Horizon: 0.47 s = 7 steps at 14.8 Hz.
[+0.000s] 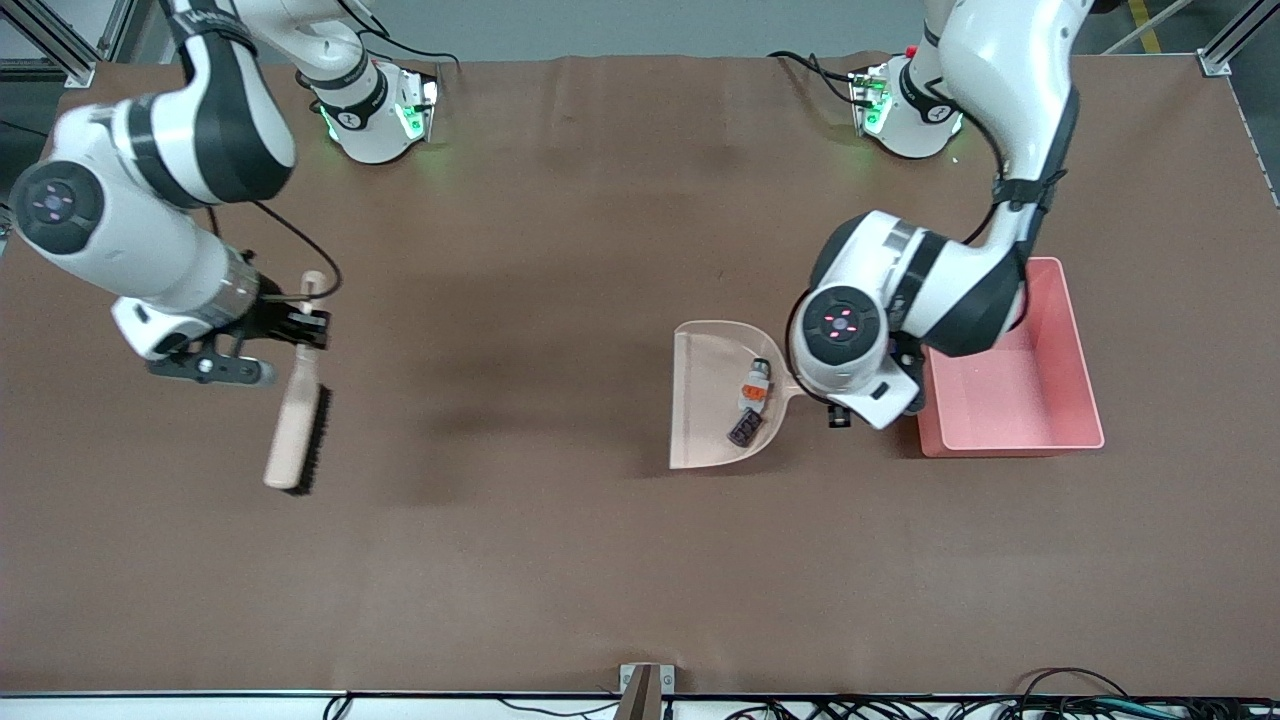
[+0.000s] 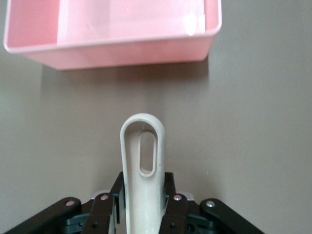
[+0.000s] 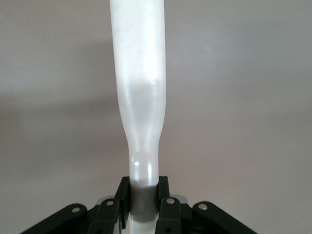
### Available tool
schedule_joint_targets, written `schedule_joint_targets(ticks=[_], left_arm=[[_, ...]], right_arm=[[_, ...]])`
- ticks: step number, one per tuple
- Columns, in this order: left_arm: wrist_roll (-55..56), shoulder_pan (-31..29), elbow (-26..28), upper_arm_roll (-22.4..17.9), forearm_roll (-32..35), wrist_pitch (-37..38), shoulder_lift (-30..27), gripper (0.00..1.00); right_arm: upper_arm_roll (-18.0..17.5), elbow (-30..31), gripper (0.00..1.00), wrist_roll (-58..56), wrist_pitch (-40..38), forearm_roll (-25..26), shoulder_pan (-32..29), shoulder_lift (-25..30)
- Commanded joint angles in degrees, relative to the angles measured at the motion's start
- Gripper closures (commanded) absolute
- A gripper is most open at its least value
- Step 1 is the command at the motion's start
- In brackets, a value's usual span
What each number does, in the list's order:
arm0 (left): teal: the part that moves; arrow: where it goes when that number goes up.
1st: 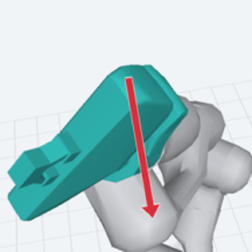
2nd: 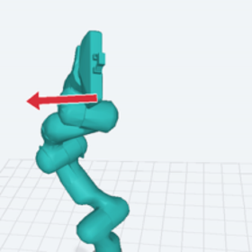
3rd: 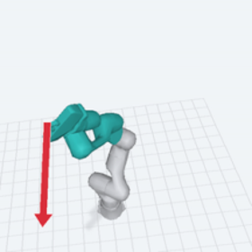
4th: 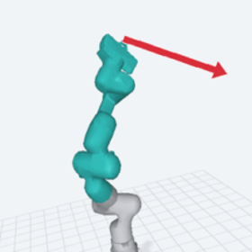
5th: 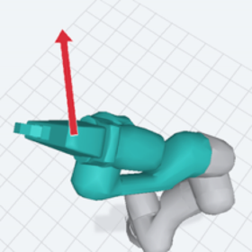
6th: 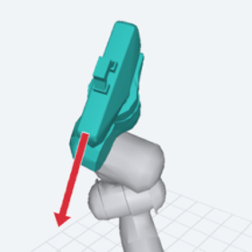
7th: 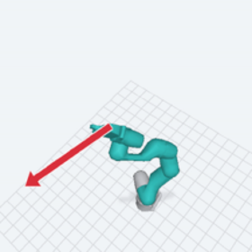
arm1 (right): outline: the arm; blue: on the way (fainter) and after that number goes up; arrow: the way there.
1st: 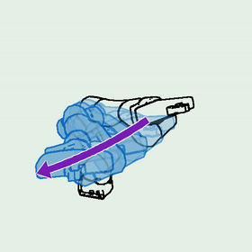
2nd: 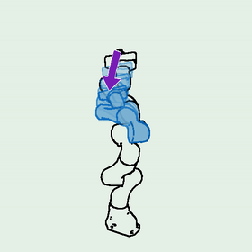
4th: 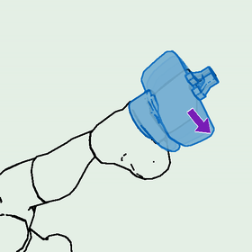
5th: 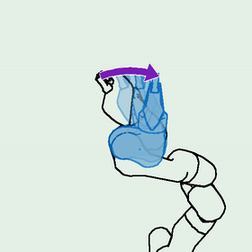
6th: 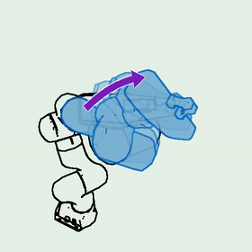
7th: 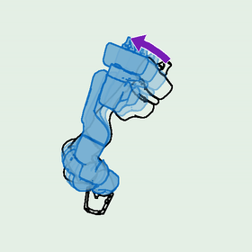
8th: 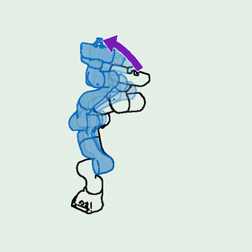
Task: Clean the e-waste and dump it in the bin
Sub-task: 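Lift the dustpan to the pink bin while the right gripper withdraws the brush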
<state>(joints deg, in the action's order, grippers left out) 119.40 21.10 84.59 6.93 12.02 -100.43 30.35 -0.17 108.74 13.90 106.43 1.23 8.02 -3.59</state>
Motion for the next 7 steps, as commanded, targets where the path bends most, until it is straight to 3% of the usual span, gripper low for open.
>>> schedule_joint_targets(ticks=[1, 3, 7], left_arm=[[-4.51, -4.12, 1.37, 0.11, -1.47, 2.60, -3.10, 1.00], [-7.15, -7.37, 2.68, 0.11, -1.47, 3.22, -4.50, 1.00], [-13.20, -15.10, 6.02, 0.10, -1.29, 3.22, -8.45, 0.99]], right_arm=[[-1.24, 10.59, 1.00, -0.45, 3.93, 2.81, -5.25, 3.51], [-1.15, 17.88, 1.00, -1.33, 12.26, 2.99, -7.66, 3.33], [-1.15, 26.86, 1.00, -4.84, 28.97, 2.99, -11.00, -0.25]])
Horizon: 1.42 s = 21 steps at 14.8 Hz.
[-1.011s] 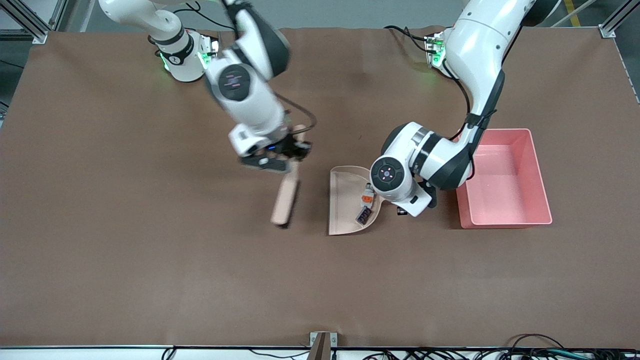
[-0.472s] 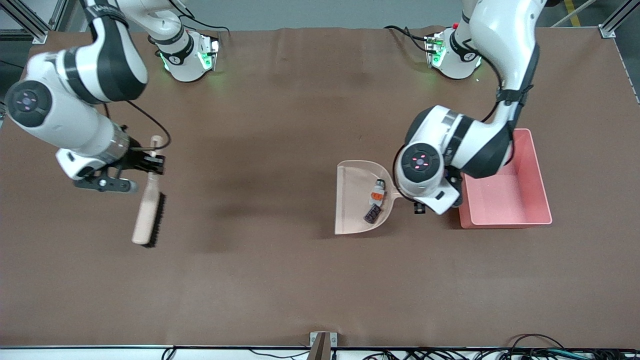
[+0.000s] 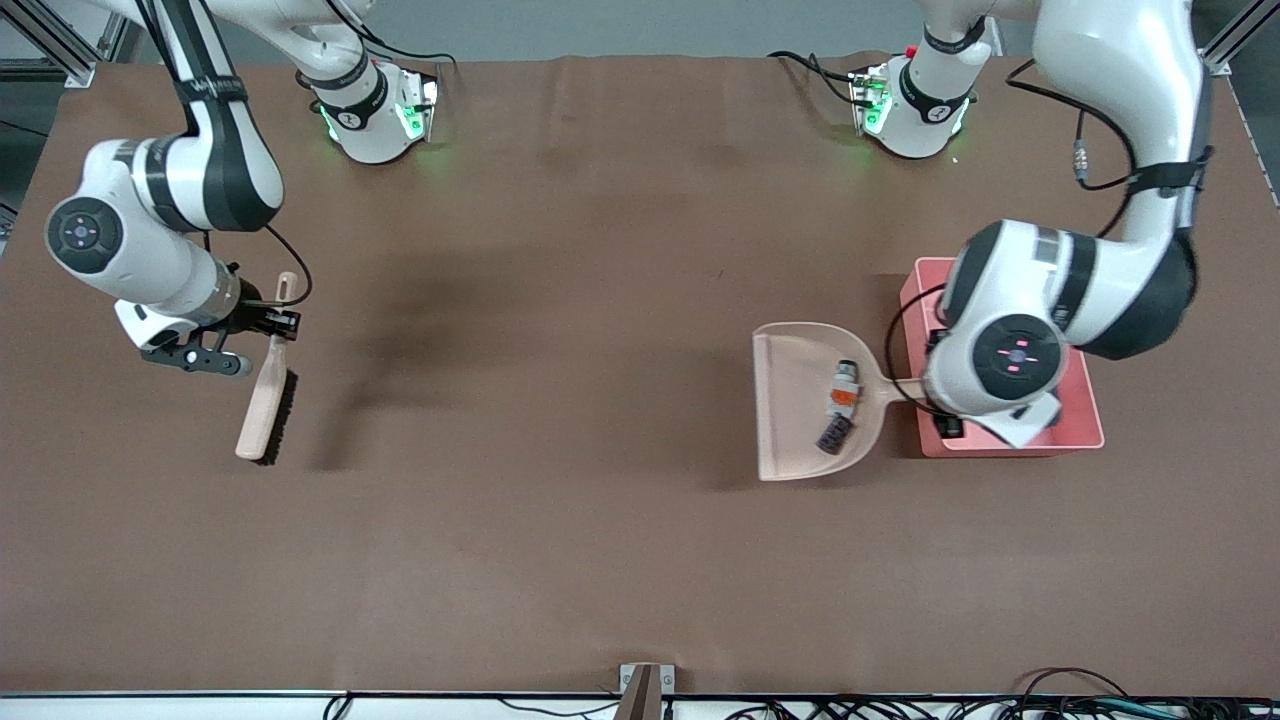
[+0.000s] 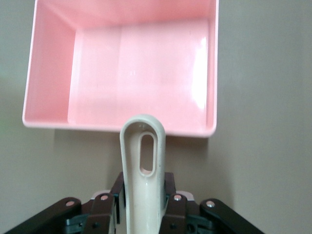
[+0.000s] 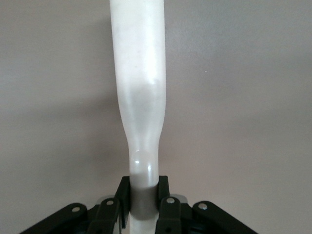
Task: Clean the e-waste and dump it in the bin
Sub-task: 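Lift the dustpan to the pink bin while the right gripper withdraws the brush, then tilt the dustpan over the pink bin with the left gripper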
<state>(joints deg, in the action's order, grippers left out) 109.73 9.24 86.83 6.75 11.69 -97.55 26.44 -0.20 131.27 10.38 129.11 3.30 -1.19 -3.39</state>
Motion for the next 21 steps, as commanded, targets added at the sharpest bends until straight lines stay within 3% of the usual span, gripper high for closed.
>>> schedule_joint_targets(ticks=[1, 5, 9, 10, 11, 12, 19, 21], left_arm=[[-5.30, -5.17, 4.48, 0.28, -0.62, 0.25, -5.34, 1.00], [-9.53, -10.72, 5.80, 0.20, 2.62, -0.18, -6.40, 0.99], [-14.80, -16.87, 12.29, 0.20, 7.63, -4.04, -10.52, 1.00], [-15.94, -18.36, 14.83, 0.28, 9.82, -5.88, -12.01, 1.00], [-16.56, -19.68, 16.86, 0.20, 11.24, -7.46, -13.15, 1.00], [-16.83, -20.65, 18.45, 0.20, 12.56, -9.05, -13.86, 1.00], [-11.49, -20.58, 23.90, 1.24, 25.28, -10.29, -14.84, 1.00], [-7.89, -20.58, 25.49, 3.27, 30.47, -9.68, -14.66, 1.00]], right_arm=[[-1.20, 4.86, 1.00, -1.76, 7.98, 0.91, -2.85, -1.96], [-1.20, 8.03, 1.00, -2.29, 15.98, 0.91, -3.38, -6.36], [-1.20, 7.68, 0.94, -2.38, 16.43, 0.91, -3.38, -7.16], [-1.20, 7.33, 0.73, -2.38, 16.44, 0.91, -3.21, -7.25], [-1.20, 6.98, 0.47, -2.38, 16.44, 0.83, -3.12, -7.34], [-1.29, 6.63, 0.36, -2.38, 16.44, 0.83, -3.12, -7.51], [-1.29, 4.26, 0.00, -2.38, 15.65, 0.83, -3.65, -5.94], [-1.38, 4.17, 0.00, -2.56, 12.68, 0.74, -3.56, -1.73]])
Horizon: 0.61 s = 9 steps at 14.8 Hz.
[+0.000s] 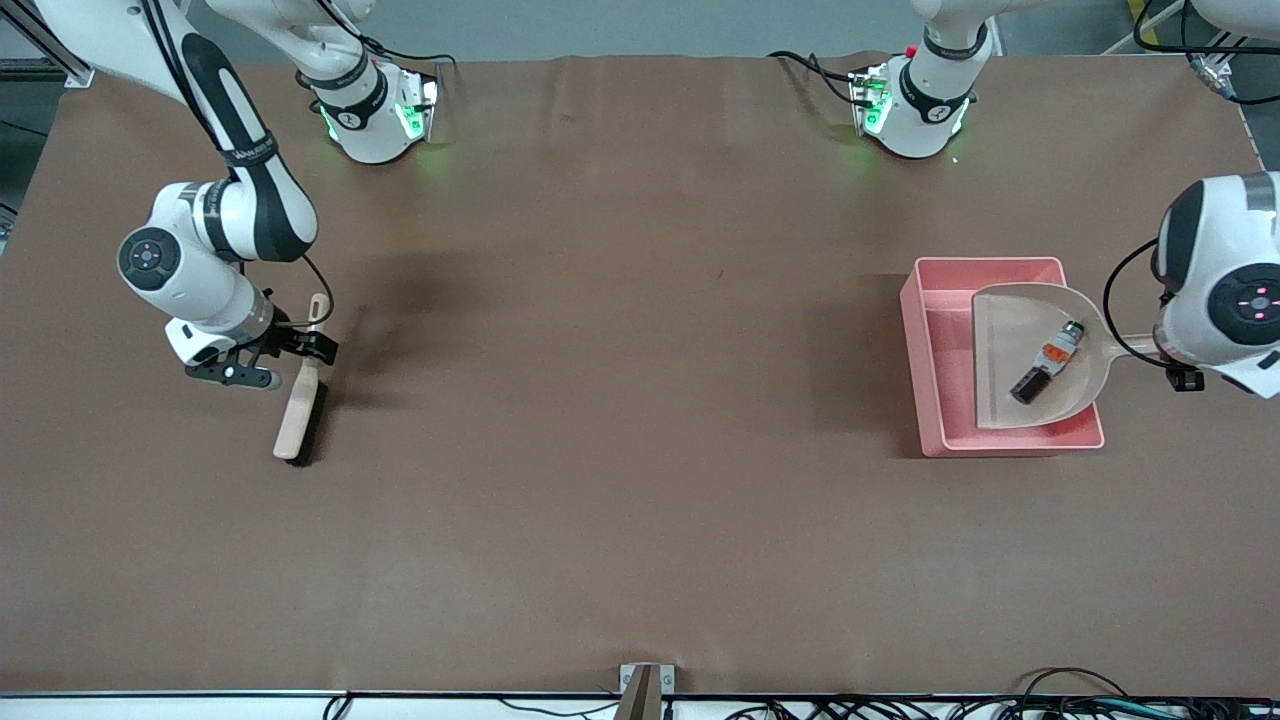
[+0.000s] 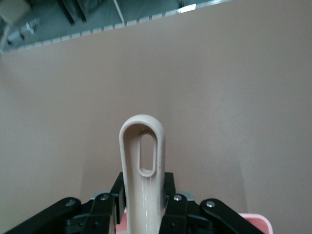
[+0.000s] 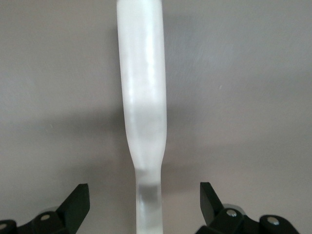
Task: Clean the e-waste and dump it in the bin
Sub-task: 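Tilt the dustpan over the pink bin with the left gripper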
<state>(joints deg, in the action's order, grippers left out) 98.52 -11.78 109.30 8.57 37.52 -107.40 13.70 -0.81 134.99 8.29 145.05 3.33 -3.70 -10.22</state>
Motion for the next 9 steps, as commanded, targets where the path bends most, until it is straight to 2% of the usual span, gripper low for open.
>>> schedule_joint_targets(ticks=[1, 3, 9], left_arm=[[4.04, 0.61, 3.11, 1.97, 5.89, 1.13, -1.75, 1.00], [5.10, 0.62, 3.11, 3.64, 8.70, 3.68, -1.66, 0.99], [10.81, 1.14, 2.85, 8.73, 16.70, 12.64, -0.79, 1.00]], right_arm=[[-0.95, -0.16, 0.00, -0.47, -7.29, 0.28, -1.04, 7.38], [-1.04, -5.06, 0.00, -0.55, -16.68, 0.27, -0.43, 10.38], [-1.04, -28.78, 0.00, -3.80, -45.34, 0.19, -0.08, 13.29]])
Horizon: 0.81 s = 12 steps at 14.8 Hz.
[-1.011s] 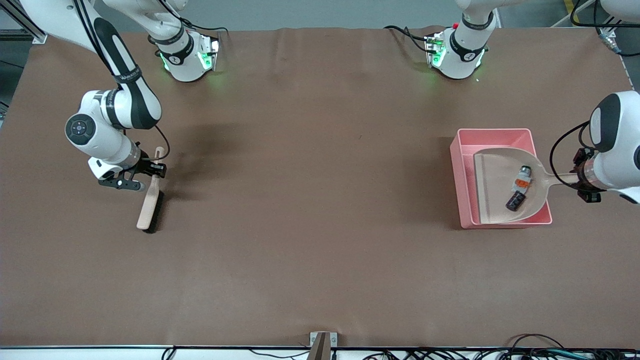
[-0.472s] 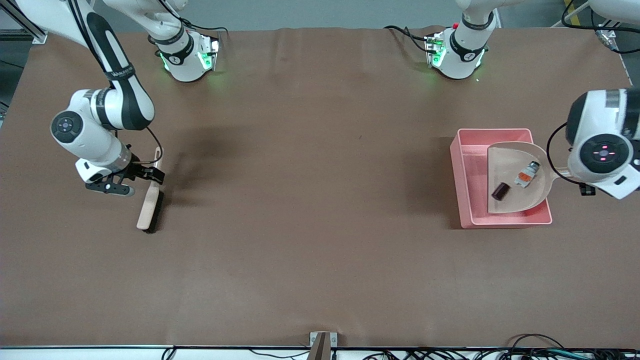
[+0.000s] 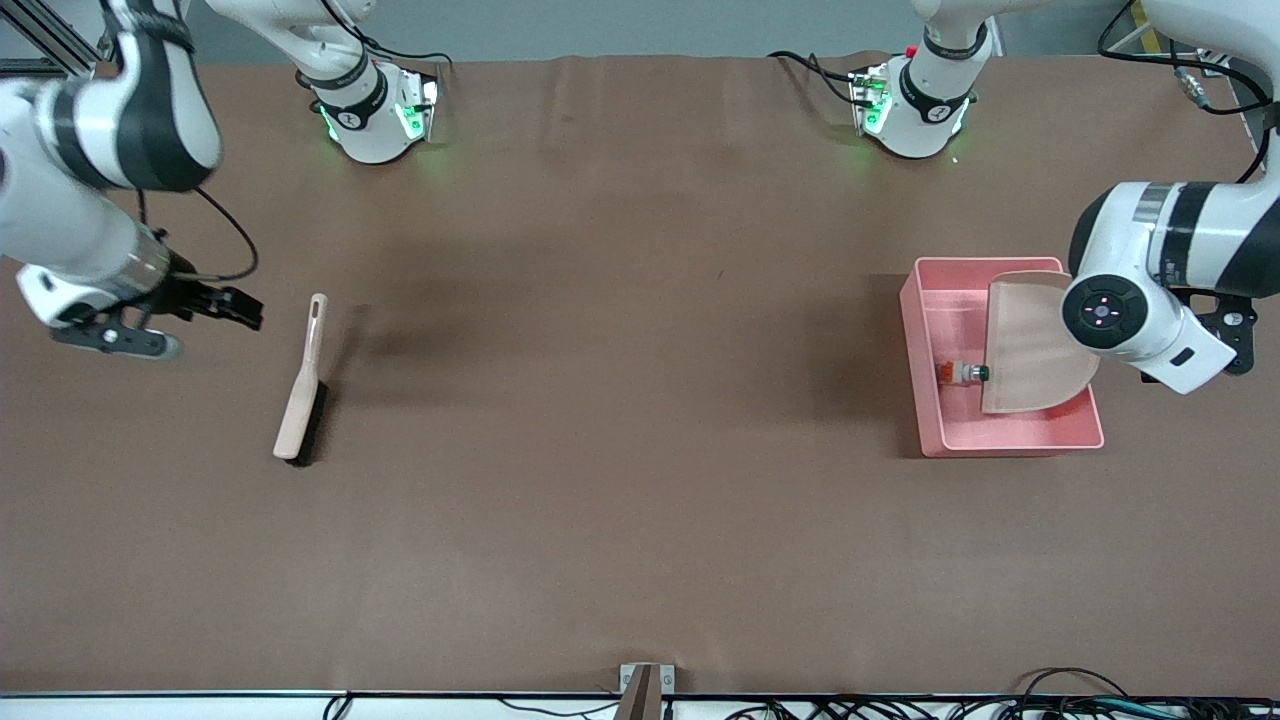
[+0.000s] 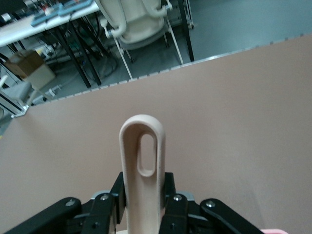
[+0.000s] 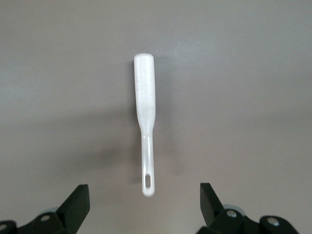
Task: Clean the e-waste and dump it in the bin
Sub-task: 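Tilt the dustpan over the pink bin with the left gripper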
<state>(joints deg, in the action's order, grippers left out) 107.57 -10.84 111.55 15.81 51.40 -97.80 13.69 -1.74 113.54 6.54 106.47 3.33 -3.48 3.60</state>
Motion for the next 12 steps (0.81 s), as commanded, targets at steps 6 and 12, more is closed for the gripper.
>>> schedule_joint_targets(ticks=[6, 12], left_arm=[[1.77, 0.11, -7.11, 5.80, 2.83, 11.04, -0.86, 1.00], [-3.06, 0.90, -19.60, 9.05, -10.59, 13.60, -0.34, 1.00]], right_arm=[[1.12, -23.44, 0.00, -4.50, -20.86, 0.10, -1.18, 1.14], [1.92, -28.90, 0.00, -8.56, -21.74, 0.10, -2.15, 0.70]])
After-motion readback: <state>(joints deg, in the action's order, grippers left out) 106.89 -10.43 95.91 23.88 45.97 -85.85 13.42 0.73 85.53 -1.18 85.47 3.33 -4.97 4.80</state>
